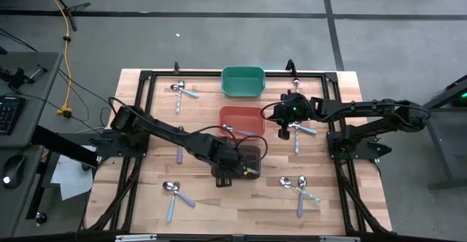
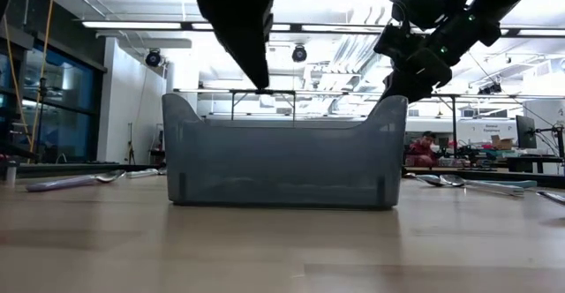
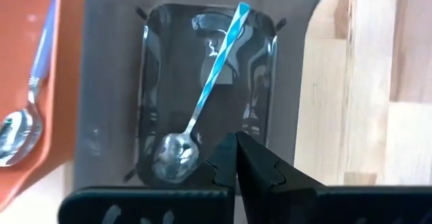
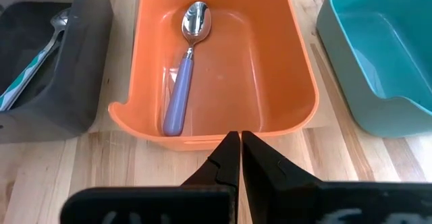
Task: Sort silverware by color (type)
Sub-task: Put the bottom left violet spoon into the orange bin
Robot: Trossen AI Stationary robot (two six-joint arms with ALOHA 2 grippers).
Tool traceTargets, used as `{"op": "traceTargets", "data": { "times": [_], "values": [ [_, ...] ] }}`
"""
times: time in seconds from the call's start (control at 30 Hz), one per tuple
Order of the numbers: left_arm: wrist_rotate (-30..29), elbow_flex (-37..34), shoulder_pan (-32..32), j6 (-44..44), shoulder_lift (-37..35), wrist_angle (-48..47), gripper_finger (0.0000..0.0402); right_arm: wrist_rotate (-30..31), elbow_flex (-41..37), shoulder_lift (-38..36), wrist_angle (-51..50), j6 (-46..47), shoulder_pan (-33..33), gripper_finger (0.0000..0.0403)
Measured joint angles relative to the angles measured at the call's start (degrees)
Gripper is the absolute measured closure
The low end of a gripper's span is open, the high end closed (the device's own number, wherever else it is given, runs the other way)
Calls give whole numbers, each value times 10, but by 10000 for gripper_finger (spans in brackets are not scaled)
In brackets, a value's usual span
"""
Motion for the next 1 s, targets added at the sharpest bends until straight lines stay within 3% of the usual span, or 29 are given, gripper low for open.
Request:
{"op": "traceTargets", "data": {
  "times": [0.3, 0.53, 0.77, 1.0],
  "values": [
    [-10, -1, 9, 46, -9, -16, 401, 0, 0, 0, 0, 0, 0, 403],
    [42, -86, 32, 73, -34, 134, 401, 0, 0, 0, 5, -5, 0, 403],
    [50, -180, 70, 92, -115, 175, 401, -42, 0, 0, 4, -20, -12, 403],
    [52, -239, 128, 117, -229, 182, 401, -54, 52, 0, -25, -32, -36, 403]
  ]
}}
